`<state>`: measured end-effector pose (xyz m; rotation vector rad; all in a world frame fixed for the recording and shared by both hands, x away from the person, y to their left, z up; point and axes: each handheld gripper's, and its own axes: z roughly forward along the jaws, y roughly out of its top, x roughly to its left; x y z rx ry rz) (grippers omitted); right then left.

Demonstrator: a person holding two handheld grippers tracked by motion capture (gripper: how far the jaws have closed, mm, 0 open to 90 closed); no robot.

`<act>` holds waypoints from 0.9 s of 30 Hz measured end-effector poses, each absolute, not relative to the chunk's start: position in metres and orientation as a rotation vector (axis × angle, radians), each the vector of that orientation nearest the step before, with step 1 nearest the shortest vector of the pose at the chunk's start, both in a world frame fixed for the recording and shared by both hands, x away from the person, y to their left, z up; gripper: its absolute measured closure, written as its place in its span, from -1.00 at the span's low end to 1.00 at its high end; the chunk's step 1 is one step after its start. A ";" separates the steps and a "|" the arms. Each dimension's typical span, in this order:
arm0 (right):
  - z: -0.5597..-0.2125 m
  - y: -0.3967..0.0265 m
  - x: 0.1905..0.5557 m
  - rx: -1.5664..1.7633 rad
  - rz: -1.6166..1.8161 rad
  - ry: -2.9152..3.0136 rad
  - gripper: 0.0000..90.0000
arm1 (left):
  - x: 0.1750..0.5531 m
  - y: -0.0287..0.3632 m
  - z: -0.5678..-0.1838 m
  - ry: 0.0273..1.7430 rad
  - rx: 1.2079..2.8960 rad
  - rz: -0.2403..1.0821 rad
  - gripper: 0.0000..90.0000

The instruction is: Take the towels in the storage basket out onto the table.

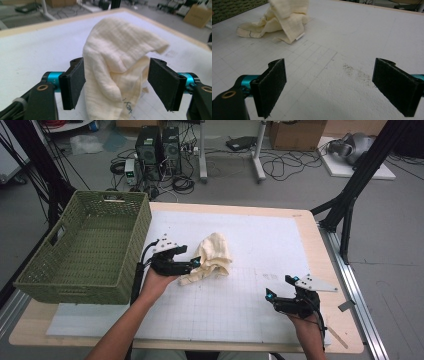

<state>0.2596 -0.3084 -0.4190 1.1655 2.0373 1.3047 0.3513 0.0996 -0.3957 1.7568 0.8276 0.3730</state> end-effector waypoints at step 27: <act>-0.419 -0.297 0.277 1.141 1.304 2.046 -0.75 | 0.317 0.146 -0.418 0.850 1.664 0.412 -0.53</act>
